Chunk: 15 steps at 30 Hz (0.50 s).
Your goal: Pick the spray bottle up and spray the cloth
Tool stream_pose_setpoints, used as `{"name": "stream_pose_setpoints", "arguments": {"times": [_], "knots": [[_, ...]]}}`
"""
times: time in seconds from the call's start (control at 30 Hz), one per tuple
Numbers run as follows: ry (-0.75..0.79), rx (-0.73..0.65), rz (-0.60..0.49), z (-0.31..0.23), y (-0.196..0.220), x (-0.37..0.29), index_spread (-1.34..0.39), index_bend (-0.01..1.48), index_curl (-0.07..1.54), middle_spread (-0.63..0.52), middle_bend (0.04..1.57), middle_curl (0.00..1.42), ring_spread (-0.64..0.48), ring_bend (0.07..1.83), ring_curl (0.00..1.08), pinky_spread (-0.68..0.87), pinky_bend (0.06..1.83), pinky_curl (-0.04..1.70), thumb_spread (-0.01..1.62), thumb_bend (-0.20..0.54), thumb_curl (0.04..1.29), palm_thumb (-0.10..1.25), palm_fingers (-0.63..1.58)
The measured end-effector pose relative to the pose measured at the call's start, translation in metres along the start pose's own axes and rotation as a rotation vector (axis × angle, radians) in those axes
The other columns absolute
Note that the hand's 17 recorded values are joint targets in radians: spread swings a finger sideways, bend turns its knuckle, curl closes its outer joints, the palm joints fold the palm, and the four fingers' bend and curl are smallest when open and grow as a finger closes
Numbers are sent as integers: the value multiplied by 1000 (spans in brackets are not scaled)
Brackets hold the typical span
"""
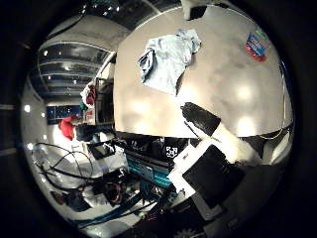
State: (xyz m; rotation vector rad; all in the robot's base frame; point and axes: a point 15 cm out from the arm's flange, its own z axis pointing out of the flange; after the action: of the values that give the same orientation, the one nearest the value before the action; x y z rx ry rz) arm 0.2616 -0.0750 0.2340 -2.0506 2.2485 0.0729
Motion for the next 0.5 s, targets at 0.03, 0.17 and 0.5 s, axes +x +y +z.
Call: {"name": "stream_pose_setpoints", "arguments": {"times": [0.03,0.17,0.5], "knots": [[-8,-1,1,0,0,-2,-434,188,359,-28,183,294,49,310,216,403,308,251,1079,-19,362,784,347],[-94,28,24,1,-7,-18,-405,168,344,-16,178,288,38,336,226,396,353,265,1083,-20,363,785,315],[-449,341,247,-33,-57,-1,-312,151,296,27,196,314,66,382,241,386,432,286,1083,-24,353,703,249]]}}
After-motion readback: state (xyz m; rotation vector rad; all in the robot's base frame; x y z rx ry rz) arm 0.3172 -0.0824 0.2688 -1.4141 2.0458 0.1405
